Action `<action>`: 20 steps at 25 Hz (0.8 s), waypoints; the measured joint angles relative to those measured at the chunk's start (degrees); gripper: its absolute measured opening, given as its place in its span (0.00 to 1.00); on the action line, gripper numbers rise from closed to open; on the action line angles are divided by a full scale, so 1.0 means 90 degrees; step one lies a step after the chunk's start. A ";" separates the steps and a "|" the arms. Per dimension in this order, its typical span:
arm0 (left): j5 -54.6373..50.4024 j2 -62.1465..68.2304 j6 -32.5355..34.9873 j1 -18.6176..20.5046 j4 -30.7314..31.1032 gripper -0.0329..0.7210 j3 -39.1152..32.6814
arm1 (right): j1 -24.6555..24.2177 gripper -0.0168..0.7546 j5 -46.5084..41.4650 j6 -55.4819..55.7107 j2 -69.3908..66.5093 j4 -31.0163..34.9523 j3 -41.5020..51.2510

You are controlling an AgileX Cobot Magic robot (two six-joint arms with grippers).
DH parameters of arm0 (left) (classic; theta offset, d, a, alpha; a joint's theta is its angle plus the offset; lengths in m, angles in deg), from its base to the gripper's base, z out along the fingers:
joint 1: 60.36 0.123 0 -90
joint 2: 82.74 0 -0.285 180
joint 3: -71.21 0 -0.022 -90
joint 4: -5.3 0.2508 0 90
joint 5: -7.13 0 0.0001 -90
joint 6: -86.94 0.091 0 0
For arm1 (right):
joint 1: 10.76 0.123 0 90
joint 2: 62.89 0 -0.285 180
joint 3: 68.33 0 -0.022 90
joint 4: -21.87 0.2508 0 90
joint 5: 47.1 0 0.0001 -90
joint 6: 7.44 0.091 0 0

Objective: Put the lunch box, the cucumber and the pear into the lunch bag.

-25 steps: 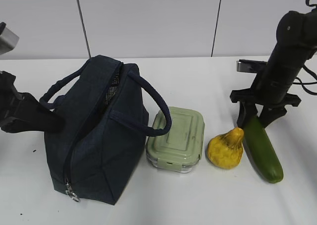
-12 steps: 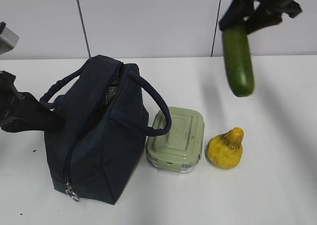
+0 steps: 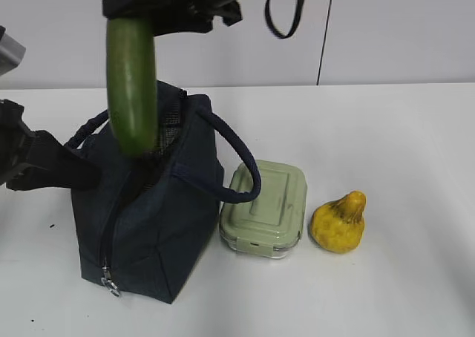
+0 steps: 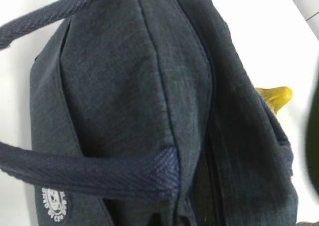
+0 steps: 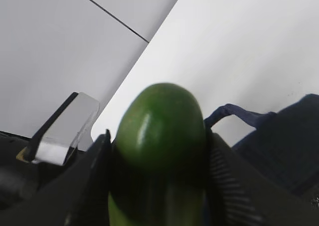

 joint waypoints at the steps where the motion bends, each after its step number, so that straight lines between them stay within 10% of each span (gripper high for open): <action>1: 0.0014 0.0000 0.0000 0.0000 -0.0051 0.02 0.0000 | 0.0077 0.52 0.0096 -0.0080 -0.0100 0.0025 0.0000; 16: 0.0196 0.0000 0.0000 0.0000 -0.0160 0.02 0.0000 | 0.0143 0.53 0.0284 -0.0364 -0.0581 -0.1559 0.0468; 20: 0.0213 0.0000 0.0000 0.0000 -0.0160 0.02 0.0000 | 0.0143 0.69 0.0272 -0.0402 -0.0581 -0.1547 0.0468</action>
